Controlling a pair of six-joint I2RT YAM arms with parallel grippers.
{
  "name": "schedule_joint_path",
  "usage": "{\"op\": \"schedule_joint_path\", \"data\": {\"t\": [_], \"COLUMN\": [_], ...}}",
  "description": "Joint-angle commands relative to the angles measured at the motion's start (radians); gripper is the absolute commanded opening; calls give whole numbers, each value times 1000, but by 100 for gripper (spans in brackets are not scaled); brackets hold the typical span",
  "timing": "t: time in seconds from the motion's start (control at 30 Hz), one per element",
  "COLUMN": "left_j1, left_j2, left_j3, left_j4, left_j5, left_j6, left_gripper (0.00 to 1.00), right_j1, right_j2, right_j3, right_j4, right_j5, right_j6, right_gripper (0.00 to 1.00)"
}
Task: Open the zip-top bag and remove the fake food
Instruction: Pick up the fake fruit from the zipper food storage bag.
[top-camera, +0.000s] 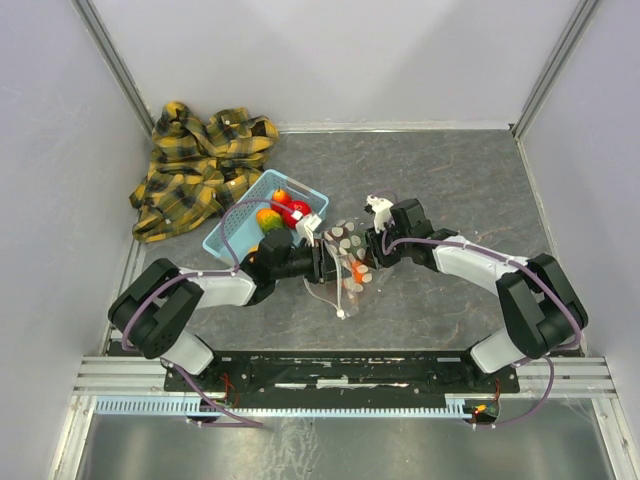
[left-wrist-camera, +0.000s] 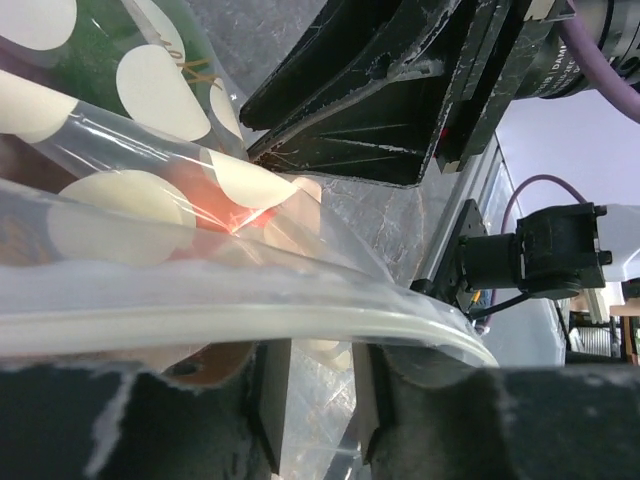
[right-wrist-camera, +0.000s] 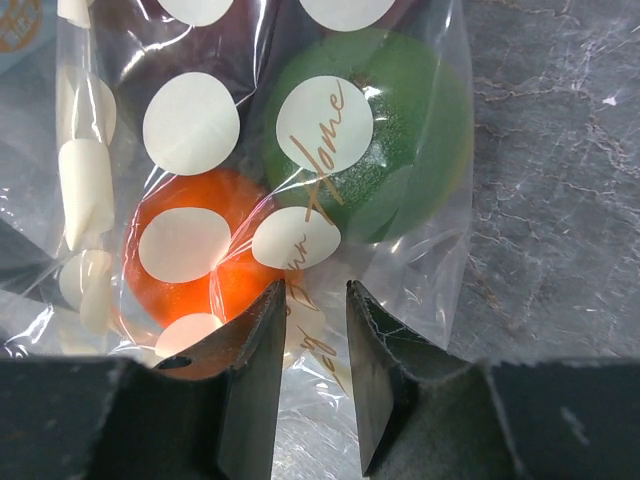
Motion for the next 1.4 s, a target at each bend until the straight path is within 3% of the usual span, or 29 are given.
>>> {"op": "schedule_joint_path", "data": {"t": [0.0, 0.17, 0.27, 0.4, 0.53, 0.93, 1.37], "left_j1": [-5, -6, -6, -6, -7, -65, -146], "left_j2": [6, -95, -168, -232, -255, -263, -211], "left_j3": [-12, -33, -30, -14, -20, -112, -237], "left_j4": [77, -93, -226, -387, -448, -239, 125], "left_j5": [28, -82, -157, -224, -273, -333, -404], "left_j6": [-17, 49, 111, 181, 204, 331, 665], "left_gripper": [43, 63, 70, 71, 71, 60, 70], "right_j1": [11, 11, 11, 12, 11, 11, 15], "right_j2": [15, 4, 6, 13, 12, 34, 58], "right_j3": [-5, -9, -7, -5, -8, 33, 38], "right_j4": [38, 30, 27, 29, 32, 12, 25], "right_j5": [-38, -15, -13, -20, -23, -28, -40], "right_j6": [14, 14, 14, 15, 20, 17, 32], "right_gripper": [38, 38, 38, 38, 38, 38, 38]}}
